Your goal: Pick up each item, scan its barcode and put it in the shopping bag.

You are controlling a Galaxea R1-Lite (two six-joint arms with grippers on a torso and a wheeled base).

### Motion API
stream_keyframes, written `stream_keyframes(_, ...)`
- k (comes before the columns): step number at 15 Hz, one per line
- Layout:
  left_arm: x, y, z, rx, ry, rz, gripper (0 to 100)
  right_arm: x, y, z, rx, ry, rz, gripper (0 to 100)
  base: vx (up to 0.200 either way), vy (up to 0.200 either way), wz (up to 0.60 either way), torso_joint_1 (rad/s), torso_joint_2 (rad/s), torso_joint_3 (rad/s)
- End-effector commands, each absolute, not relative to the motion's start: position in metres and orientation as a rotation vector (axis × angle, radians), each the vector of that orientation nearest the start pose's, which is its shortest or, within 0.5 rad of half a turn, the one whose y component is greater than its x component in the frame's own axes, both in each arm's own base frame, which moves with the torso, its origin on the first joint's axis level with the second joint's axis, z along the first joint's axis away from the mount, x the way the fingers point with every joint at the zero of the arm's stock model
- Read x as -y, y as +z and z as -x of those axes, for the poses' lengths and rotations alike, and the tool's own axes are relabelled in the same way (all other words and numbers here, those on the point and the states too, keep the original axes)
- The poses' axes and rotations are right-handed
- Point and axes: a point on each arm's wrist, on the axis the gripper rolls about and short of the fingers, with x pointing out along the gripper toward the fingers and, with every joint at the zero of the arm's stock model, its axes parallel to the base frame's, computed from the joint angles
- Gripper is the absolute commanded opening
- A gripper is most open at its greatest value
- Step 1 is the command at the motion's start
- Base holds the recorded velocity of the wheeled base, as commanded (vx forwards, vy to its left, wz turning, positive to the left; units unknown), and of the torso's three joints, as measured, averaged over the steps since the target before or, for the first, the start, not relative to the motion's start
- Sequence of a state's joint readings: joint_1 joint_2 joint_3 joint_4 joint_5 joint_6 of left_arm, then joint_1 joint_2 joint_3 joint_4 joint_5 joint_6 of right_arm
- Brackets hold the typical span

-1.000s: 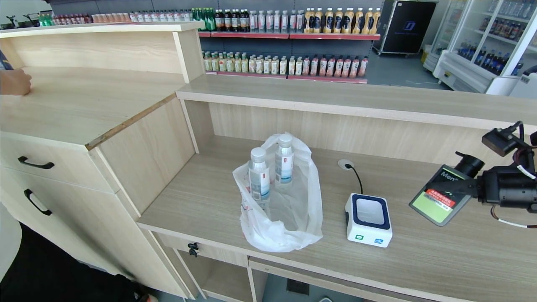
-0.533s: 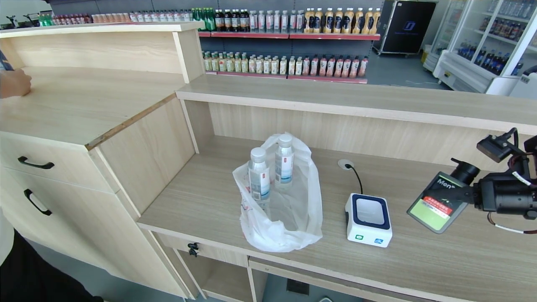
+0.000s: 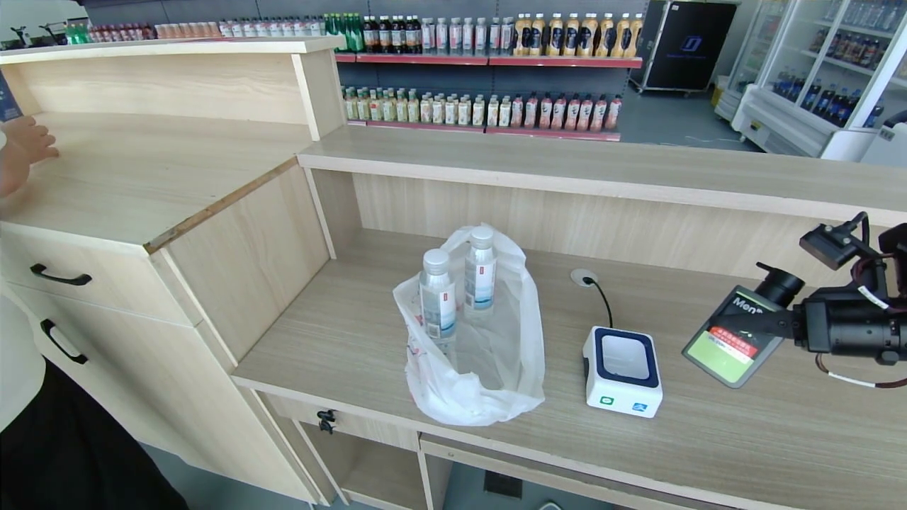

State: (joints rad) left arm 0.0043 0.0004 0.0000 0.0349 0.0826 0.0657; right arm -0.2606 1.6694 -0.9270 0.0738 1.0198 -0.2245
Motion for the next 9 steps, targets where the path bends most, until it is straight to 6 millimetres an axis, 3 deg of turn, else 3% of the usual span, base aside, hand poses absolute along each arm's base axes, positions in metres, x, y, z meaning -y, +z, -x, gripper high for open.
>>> stream_keyframes(1,-0.002,0.072,0.023,-0.038,0.086,-0.067,100,0.051,0.164,-0.274,-0.577,0.786,-0.288,0,0.000,0.000,0.00,0.000,0.00,0.000)
stream_keyframes(7,-0.002,0.072,0.023,-0.038,0.086,-0.067,100,0.048,0.171,-0.282,-0.525,0.797,-0.228,0,0.000,0.000,0.00,0.000,0.00,0.000)
stream_keyframes(9,-0.002,0.072,0.023,-0.038,0.086,-0.067,100,0.049,0.200,-0.276,-0.437,0.670,-0.089,0,0.000,0.000,0.00,0.000,0.00,0.000)
